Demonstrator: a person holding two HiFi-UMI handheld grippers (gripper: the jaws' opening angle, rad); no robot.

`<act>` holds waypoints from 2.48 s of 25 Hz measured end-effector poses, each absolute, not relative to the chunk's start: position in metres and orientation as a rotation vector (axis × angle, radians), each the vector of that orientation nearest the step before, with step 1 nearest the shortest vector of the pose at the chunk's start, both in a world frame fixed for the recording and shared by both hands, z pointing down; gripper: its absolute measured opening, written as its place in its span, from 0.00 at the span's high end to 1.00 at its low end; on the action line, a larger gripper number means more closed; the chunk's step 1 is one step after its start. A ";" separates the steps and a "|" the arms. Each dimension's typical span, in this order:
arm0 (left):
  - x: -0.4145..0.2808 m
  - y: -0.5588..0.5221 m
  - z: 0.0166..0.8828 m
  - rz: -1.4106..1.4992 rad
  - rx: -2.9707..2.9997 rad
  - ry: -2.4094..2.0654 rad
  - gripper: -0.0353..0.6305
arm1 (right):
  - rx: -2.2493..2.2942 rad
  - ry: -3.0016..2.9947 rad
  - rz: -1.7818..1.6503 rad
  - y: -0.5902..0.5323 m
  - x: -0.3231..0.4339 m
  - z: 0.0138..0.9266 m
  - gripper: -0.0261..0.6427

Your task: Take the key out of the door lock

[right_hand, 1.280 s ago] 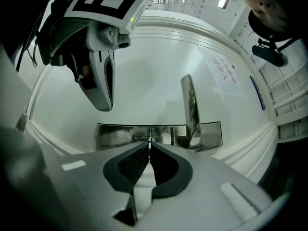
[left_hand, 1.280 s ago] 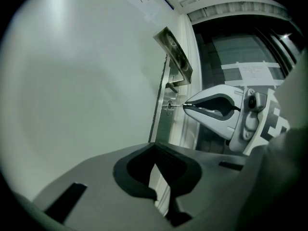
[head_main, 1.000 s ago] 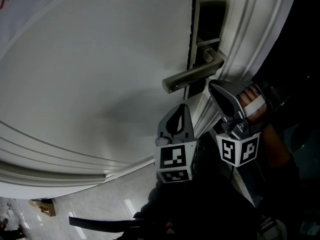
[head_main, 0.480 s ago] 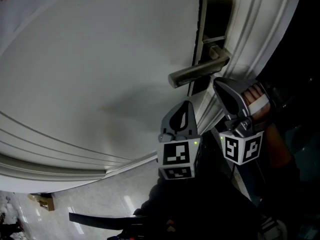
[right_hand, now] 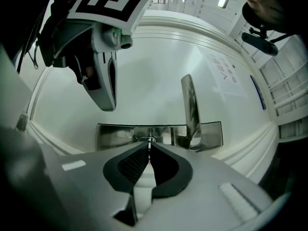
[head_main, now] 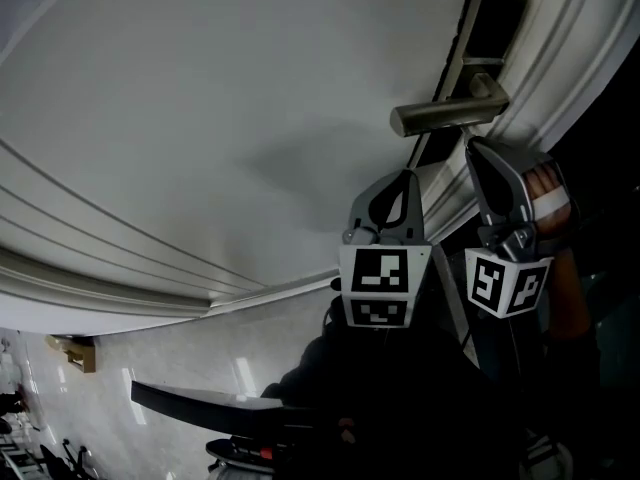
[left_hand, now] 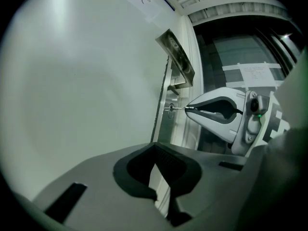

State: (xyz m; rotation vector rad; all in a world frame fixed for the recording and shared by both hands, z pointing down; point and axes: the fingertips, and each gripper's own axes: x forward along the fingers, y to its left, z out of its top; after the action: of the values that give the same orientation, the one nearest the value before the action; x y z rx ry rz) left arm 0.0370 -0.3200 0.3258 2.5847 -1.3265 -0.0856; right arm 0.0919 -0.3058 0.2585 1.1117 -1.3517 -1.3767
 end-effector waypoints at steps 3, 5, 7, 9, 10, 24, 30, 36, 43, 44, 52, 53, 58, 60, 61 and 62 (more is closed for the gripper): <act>0.036 -0.319 0.325 -0.081 2.590 -1.327 0.95 | 1.108 -1.357 -1.377 -0.305 0.090 0.259 0.94; 0.036 -0.319 0.325 -0.076 2.591 -1.323 0.95 | 1.107 -1.357 -1.377 -0.304 0.090 0.259 0.94; 0.036 -0.320 0.325 -0.073 2.592 -1.320 0.95 | 1.109 -1.355 -1.376 -0.304 0.090 0.259 0.94; 0.037 -0.322 0.325 -0.074 2.594 -1.316 0.95 | 1.112 -1.352 -1.376 -0.305 0.090 0.258 0.94; 0.037 -0.322 0.326 -0.074 2.595 -1.314 0.95 | 1.113 -1.352 -1.376 -0.305 0.090 0.259 0.94; 0.040 -0.326 0.329 -0.071 2.593 -1.308 0.95 | 1.111 -1.368 -1.375 -0.305 0.090 0.260 0.94; 0.039 -0.325 0.328 -0.073 2.594 -1.315 0.95 | 1.111 -1.371 -1.379 -0.304 0.091 0.260 0.94; 0.040 -0.322 0.328 -0.077 2.595 -1.309 0.95 | 1.111 -1.363 -1.379 -0.301 0.092 0.260 0.94; 0.039 -0.320 0.328 -0.080 2.594 -1.314 0.95 | 1.110 -1.359 -1.381 -0.300 0.093 0.261 0.94; 0.039 -0.320 0.328 -0.080 2.595 -1.315 0.95 | 1.111 -1.360 -1.382 -0.300 0.093 0.261 0.94; 0.039 -0.318 0.327 -0.083 2.592 -1.311 0.95 | 1.114 -1.361 -1.372 -0.299 0.094 0.261 0.94; 0.039 -0.318 0.328 -0.085 2.589 -1.311 0.95 | 1.114 -1.361 -1.372 -0.298 0.095 0.261 0.94; 0.040 -0.317 0.328 -0.084 2.589 -1.311 0.95 | 1.114 -1.363 -1.372 -0.298 0.095 0.261 0.94; 0.041 -0.317 0.328 -0.082 2.591 -1.310 0.95 | 1.115 -1.364 -1.372 -0.298 0.095 0.262 0.94; 0.041 -0.317 0.328 -0.082 2.590 -1.310 0.95 | 1.115 -1.365 -1.372 -0.297 0.095 0.262 0.94; 0.041 -0.317 0.328 -0.081 2.590 -1.311 0.95 | 1.115 -1.366 -1.372 -0.297 0.095 0.262 0.94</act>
State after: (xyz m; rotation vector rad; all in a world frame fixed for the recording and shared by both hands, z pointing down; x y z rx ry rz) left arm 0.0405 -0.3170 0.3283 2.5898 -1.3106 -0.0810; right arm 0.0949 -0.2974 0.2615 1.1150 -1.3657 -1.3720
